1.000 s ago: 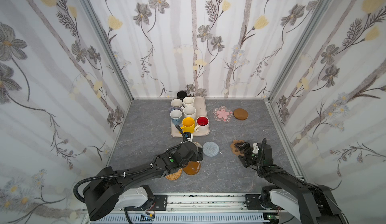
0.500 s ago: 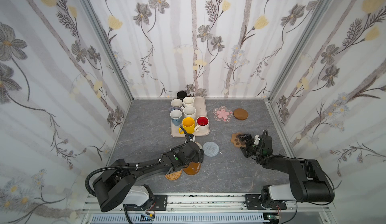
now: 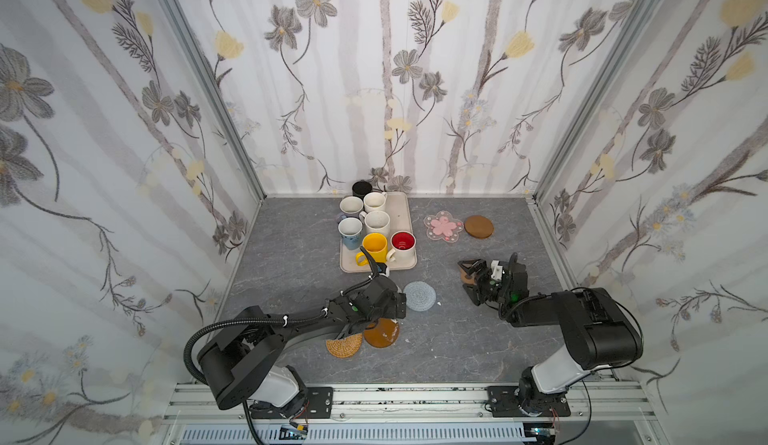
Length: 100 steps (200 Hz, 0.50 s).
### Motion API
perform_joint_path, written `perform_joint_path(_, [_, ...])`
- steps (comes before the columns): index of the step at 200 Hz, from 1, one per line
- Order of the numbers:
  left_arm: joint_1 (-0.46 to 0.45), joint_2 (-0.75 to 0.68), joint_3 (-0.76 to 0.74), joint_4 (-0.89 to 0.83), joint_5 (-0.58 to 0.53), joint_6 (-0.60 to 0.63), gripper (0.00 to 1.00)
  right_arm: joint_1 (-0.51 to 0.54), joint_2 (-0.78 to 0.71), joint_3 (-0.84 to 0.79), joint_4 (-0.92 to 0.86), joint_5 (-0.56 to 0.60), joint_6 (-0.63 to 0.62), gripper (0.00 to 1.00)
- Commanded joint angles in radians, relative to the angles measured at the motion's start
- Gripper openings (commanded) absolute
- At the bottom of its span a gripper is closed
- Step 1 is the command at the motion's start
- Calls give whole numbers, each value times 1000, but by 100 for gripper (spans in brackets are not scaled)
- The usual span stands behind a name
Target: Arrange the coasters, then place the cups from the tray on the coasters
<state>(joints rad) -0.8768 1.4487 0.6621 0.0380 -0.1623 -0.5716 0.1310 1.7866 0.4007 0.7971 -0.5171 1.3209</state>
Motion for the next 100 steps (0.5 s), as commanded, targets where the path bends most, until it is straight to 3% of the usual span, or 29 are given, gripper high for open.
perform_joint_path(1, [2, 9, 13, 33, 9, 4, 100, 0, 42, 38, -20, 32, 37, 99])
perform_joint_path(56, [2, 48, 31, 38, 35, 6, 99, -50, 82, 153, -175, 52, -65, 99])
perform_joint_path(100, [-8, 103, 64, 59, 71, 20, 88, -105, 87, 197, -209, 14, -122, 99])
